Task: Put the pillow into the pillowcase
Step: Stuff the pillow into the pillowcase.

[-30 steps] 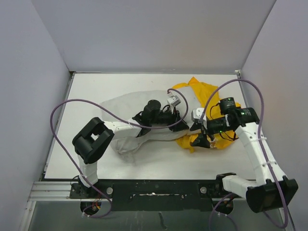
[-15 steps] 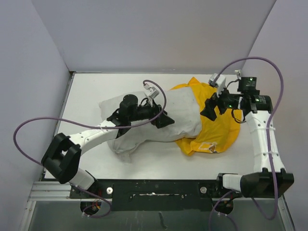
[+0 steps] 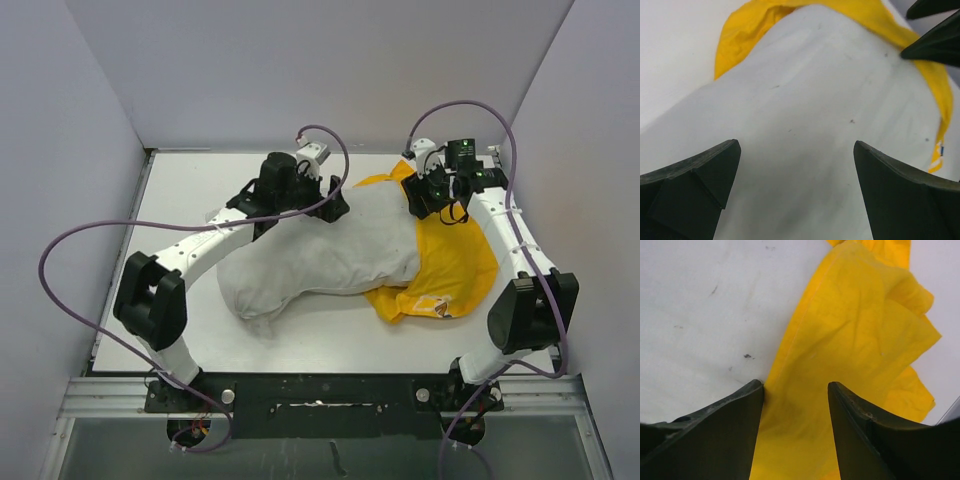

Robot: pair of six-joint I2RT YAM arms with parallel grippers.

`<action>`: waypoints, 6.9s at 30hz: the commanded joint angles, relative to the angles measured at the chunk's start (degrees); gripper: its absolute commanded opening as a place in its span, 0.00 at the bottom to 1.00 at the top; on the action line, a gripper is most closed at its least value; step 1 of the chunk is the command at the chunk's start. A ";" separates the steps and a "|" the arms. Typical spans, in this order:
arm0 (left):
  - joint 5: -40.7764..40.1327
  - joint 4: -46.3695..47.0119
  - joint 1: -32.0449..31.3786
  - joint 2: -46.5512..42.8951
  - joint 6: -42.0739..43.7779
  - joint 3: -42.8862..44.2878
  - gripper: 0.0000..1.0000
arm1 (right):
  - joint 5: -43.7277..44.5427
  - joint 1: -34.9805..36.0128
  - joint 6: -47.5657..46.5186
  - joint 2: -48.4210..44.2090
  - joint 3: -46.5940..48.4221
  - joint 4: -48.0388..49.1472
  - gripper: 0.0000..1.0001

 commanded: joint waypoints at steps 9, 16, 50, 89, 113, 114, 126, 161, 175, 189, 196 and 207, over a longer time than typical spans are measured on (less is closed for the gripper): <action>4.97 -4.80 -2.27 9.18 7.93 2.98 0.66 | 0.05 0.17 0.61 3.69 5.91 1.67 0.36; 16.20 6.75 -2.38 8.82 9.92 -0.50 0.10 | -12.06 2.85 1.56 7.64 14.16 -2.52 0.00; 1.48 15.39 -5.99 -20.79 15.46 -23.47 0.91 | -44.01 -11.16 -13.59 -29.29 -16.62 2.69 0.98; -10.86 20.43 -22.90 -1.28 42.18 -16.64 0.00 | -13.77 -4.67 -9.88 -21.92 -20.64 0.99 0.00; 2.25 33.93 -19.24 0.90 20.70 -16.66 0.00 | -26.80 -6.96 -10.47 -7.02 -13.86 -6.17 0.09; 3.97 34.00 -19.22 1.18 20.41 -17.17 0.00 | -29.16 -7.46 -12.87 -8.09 -14.88 -7.65 0.15; 10.50 28.17 -13.45 -11.88 4.43 -24.53 0.82 | -35.40 -14.63 -17.63 -23.05 -7.07 -12.08 0.77; 30.41 21.32 3.98 2.99 -0.82 1.13 0.00 | -32.77 6.07 1.73 15.12 31.00 -8.69 0.00; 22.59 29.18 -5.97 -21.53 24.76 -18.99 0.00 | -35.43 5.17 -16.41 -9.06 -5.06 -2.85 0.10; 18.77 28.56 -16.75 -19.39 30.24 -36.84 0.00 | -48.05 -14.30 -31.92 -27.34 -12.86 -22.08 0.62; 16.80 29.26 -20.82 -18.88 29.54 -37.09 0.00 | -25.75 -7.80 -3.87 -19.77 -3.46 -7.35 0.74; 14.63 29.57 -24.27 -19.63 29.05 -37.86 0.00 | -0.97 0.43 -1.73 -9.24 0.02 -4.58 0.61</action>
